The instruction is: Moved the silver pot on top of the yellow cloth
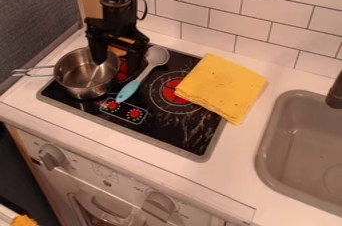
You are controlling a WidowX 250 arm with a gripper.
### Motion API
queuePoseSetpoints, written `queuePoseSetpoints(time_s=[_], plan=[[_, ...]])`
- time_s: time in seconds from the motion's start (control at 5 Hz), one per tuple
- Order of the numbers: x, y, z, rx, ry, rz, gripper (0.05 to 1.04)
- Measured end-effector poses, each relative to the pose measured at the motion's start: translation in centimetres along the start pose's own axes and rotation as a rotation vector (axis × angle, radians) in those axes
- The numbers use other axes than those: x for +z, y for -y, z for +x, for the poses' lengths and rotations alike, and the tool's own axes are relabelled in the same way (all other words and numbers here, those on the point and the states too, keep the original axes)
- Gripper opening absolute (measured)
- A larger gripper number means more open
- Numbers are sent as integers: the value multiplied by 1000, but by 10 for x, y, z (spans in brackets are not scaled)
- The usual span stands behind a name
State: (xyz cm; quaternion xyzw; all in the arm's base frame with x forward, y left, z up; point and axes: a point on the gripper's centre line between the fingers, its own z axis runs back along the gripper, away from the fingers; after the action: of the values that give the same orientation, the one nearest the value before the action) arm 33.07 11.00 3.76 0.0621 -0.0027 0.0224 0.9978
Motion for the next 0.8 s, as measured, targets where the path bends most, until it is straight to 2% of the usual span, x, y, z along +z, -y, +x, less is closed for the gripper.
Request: queuePoseSetpoints(time_s=[0.2, 0.4, 0.6, 0.8], plan=[[-4, -4, -2, 11, -15, 21, 999], [-27, -10, -5, 27, -93, 20, 918], [-29, -13, -1, 37, -99, 38, 630], [-30, -13, -2, 34, -104, 36, 362]])
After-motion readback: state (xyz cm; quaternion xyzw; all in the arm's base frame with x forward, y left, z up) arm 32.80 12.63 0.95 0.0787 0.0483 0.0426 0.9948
